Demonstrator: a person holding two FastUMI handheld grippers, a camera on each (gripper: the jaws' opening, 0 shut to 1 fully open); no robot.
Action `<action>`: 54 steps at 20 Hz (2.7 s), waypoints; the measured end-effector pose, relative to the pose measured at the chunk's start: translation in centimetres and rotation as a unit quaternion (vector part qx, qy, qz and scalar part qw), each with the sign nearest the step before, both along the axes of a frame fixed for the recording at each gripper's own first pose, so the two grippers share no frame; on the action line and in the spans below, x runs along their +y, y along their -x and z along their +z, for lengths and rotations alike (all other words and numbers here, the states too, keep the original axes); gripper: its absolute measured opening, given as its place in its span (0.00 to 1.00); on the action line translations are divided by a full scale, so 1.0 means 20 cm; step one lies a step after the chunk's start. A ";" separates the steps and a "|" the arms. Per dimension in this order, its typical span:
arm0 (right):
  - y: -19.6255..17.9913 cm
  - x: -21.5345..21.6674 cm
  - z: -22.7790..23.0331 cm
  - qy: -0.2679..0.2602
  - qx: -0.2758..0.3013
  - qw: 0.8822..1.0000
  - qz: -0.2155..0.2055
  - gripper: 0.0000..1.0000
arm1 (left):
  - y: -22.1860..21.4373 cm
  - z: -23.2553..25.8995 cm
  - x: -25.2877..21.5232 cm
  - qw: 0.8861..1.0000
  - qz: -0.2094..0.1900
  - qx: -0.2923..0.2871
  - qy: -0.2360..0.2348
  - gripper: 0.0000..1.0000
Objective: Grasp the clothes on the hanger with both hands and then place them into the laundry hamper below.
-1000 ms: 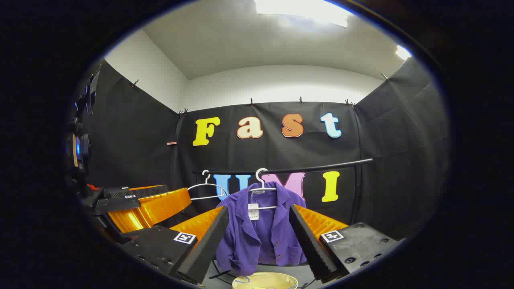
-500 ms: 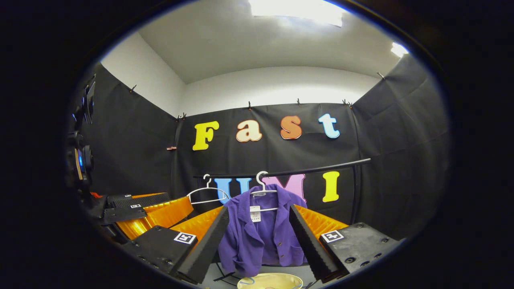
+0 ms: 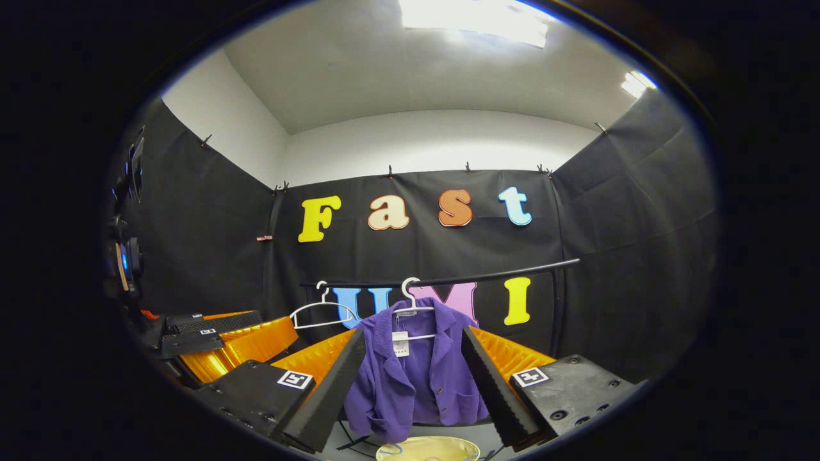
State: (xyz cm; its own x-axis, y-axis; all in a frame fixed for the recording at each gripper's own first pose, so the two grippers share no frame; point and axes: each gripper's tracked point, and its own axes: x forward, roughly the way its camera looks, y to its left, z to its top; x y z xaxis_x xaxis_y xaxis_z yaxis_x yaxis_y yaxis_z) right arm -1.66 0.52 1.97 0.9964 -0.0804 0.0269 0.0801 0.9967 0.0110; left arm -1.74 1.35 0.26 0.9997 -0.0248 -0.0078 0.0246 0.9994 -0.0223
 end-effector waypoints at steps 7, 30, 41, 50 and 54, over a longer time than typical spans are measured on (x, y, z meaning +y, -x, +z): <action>0.04 0.09 -0.02 0.021 0.002 0.999 -0.032 0.97 | 0.03 -0.01 0.06 0.999 -0.038 0.006 0.020 0.93; -0.88 -0.23 -0.52 -0.005 0.059 0.998 0.023 0.97 | -0.70 -0.50 0.07 0.997 -0.005 0.055 0.047 0.94; -1.46 -0.51 -1.03 -0.078 0.124 0.986 0.084 0.97 | -1.10 -0.89 0.10 0.986 0.110 0.113 0.058 0.92; -1.76 -0.50 -1.23 -0.081 0.130 0.981 0.120 0.97 | -1.27 -1.10 0.11 0.977 0.146 0.144 0.066 0.89; -1.89 -0.57 -1.31 -0.078 0.127 0.985 0.092 0.36 | -1.29 -1.16 0.17 0.970 0.176 0.150 0.069 0.89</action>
State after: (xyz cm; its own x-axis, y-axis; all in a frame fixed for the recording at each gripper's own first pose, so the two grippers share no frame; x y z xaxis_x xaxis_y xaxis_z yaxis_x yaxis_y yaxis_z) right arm 36.20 -10.85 -24.22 0.9676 0.1182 -0.2231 -0.0814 0.9825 0.1676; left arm 24.03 4.83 -22.95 0.8994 0.2971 -0.3206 -0.3467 0.9316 -0.1093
